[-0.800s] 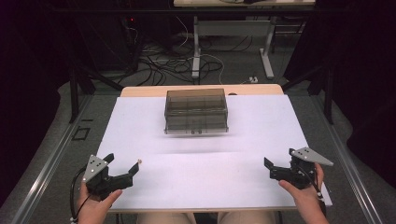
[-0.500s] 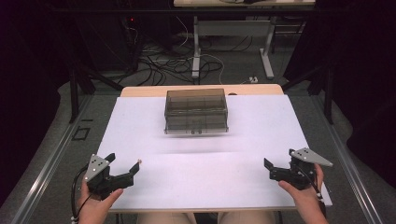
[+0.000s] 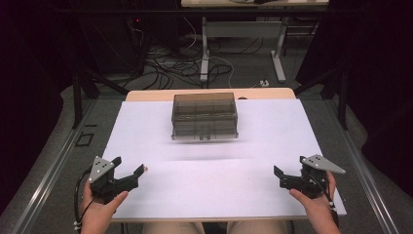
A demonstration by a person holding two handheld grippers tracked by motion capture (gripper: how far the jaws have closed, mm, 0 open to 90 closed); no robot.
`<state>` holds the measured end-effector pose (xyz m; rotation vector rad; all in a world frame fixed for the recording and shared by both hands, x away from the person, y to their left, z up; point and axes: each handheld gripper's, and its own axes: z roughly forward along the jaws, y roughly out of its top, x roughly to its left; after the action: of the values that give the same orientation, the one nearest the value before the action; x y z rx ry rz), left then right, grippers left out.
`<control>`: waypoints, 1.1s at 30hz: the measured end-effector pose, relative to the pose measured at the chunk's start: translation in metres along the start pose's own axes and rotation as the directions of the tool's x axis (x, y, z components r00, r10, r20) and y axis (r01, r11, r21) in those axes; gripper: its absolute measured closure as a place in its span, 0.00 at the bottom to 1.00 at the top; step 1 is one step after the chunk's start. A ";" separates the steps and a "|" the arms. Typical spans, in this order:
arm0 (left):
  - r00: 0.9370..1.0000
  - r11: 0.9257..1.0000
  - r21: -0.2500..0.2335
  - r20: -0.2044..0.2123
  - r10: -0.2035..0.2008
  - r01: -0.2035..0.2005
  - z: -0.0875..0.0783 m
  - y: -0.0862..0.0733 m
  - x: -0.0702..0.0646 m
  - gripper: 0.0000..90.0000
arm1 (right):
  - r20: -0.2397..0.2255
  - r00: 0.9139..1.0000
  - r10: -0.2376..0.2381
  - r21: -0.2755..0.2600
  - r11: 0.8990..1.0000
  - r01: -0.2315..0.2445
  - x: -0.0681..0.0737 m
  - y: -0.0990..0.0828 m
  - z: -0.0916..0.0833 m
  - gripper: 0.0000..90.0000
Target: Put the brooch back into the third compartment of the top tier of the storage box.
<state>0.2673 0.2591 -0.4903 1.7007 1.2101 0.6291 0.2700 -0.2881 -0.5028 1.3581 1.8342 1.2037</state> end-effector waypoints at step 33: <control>0.997 0.981 0.186 -0.060 -0.041 0.051 0.043 0.014 0.007 0.34 | 0.012 0.999 0.030 0.014 0.999 -0.030 -0.004 -0.001 -0.001 0.03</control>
<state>0.3114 0.2477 -0.4975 1.8149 1.3809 0.5522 0.2701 -0.2918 -0.5034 1.4020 1.8236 1.1977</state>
